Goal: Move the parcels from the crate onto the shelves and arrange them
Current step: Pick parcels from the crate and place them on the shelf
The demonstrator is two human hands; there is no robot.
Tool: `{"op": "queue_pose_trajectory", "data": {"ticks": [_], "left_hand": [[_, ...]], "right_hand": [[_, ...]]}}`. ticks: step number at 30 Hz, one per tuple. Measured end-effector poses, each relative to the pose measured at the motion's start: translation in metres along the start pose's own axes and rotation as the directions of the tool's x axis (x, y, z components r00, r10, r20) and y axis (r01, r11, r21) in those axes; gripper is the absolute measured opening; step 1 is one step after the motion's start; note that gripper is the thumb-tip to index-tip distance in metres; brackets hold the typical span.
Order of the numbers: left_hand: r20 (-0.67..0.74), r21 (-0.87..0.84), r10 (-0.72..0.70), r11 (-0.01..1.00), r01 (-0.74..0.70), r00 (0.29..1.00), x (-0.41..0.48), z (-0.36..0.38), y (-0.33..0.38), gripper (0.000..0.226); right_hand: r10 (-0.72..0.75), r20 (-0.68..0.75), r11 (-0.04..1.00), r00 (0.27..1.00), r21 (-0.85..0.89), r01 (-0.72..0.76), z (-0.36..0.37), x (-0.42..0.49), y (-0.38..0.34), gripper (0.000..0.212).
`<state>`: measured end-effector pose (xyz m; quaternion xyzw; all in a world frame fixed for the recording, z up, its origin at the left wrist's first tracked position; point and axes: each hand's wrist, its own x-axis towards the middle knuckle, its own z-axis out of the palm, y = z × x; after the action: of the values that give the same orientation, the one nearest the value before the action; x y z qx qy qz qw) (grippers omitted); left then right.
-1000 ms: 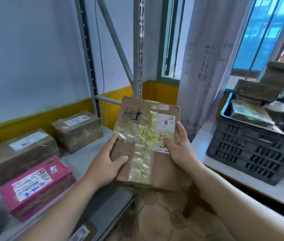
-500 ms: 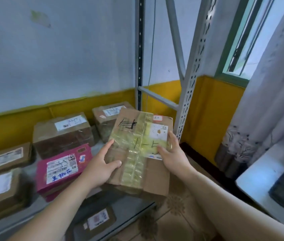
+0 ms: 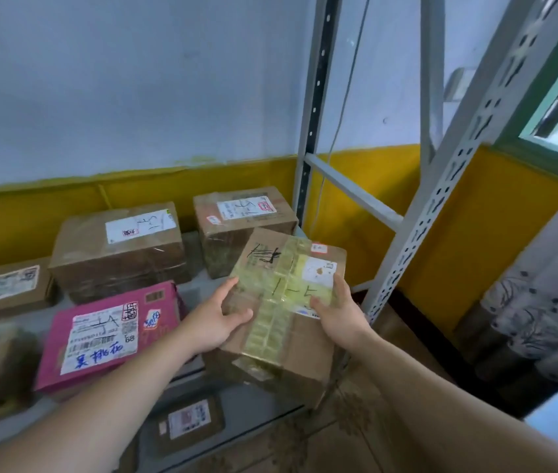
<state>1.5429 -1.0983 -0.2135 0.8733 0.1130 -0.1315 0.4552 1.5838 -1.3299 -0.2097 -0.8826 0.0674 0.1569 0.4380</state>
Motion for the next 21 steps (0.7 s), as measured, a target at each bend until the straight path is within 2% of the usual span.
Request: {"op": "queue_pose_trajectory", "data": {"ticks": [6,10,15,19,21], "left_hand": [[-0.021,0.041,-0.08,0.996,0.08,0.997,0.022,0.018,0.002,0.076],[-0.034,0.043,-0.115,0.992,0.117,0.993,0.029,0.027,0.001,0.071],[-0.102,0.104,-0.123,0.986,0.133,0.987,0.027,0.034,0.001,0.061],[-0.267,0.25,-0.089,0.955,0.158,0.959,0.019,0.044,0.01,0.056],[-0.284,0.336,-0.117,0.918,0.213,0.952,0.013,0.052,0.012,0.063]], "right_hand": [[-0.002,0.132,0.996,0.991,-0.092,0.014,-0.012,0.037,0.018,0.071],[-0.065,0.128,0.964,0.99,-0.248,0.096,-0.019,0.061,0.02,0.072],[-0.267,0.169,0.782,0.949,-0.537,0.316,-0.024,0.098,0.0,0.068],[-0.295,0.289,0.627,0.911,-0.66,0.413,-0.023,0.129,-0.02,0.073],[-0.308,0.338,0.561,0.89,-0.691,0.456,-0.022,0.137,-0.024,0.077]]}}
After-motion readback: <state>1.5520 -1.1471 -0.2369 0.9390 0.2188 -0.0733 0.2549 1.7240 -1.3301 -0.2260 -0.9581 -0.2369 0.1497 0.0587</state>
